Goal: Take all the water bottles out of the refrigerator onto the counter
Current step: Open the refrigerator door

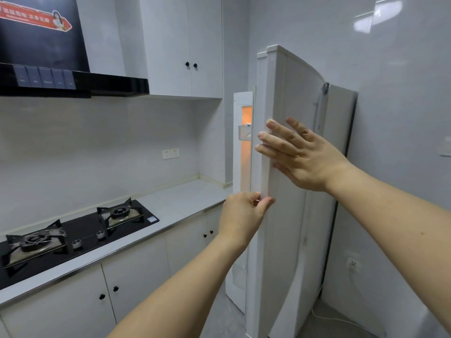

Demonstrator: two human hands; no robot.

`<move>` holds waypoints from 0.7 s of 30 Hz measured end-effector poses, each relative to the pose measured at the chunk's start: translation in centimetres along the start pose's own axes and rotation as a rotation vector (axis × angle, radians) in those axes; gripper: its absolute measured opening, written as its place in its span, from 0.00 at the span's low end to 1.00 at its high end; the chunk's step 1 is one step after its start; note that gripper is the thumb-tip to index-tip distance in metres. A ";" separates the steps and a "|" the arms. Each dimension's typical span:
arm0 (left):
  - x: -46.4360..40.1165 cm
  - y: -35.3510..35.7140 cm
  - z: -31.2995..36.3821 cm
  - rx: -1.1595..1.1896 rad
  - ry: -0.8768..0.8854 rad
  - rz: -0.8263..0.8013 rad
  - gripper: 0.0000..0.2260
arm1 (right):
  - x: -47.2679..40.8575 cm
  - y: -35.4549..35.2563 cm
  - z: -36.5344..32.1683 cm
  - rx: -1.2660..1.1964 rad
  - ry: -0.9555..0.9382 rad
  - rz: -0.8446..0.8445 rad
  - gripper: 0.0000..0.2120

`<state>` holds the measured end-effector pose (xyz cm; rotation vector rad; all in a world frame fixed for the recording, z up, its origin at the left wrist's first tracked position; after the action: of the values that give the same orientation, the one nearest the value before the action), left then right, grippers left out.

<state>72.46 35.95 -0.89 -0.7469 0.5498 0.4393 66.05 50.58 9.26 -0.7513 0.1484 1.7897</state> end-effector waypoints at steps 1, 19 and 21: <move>0.1 0.2 0.3 -0.002 0.001 0.000 0.25 | 0.3 -0.3 0.0 0.001 0.007 -0.006 0.25; -2.6 -8.6 -7.1 -0.422 0.027 -0.015 0.18 | -9.8 0.6 -4.8 -0.122 0.158 -0.133 0.26; -3.5 -10.6 -9.3 -0.491 0.028 -0.013 0.20 | -11.8 2.3 -5.9 -0.156 0.192 -0.144 0.27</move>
<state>72.73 21.56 1.05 -1.2269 0.4667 0.5609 68.37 37.51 10.56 -1.0205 0.0799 1.6038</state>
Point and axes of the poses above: each hand's wrist, its own x-axis away from the middle knuckle, its own y-axis out of the palm, z = x × y, the point moved 3 cm from there along -x, towards the middle knuckle, and after that the axes turned 3 degrees about -x, right-handed, at the moved point
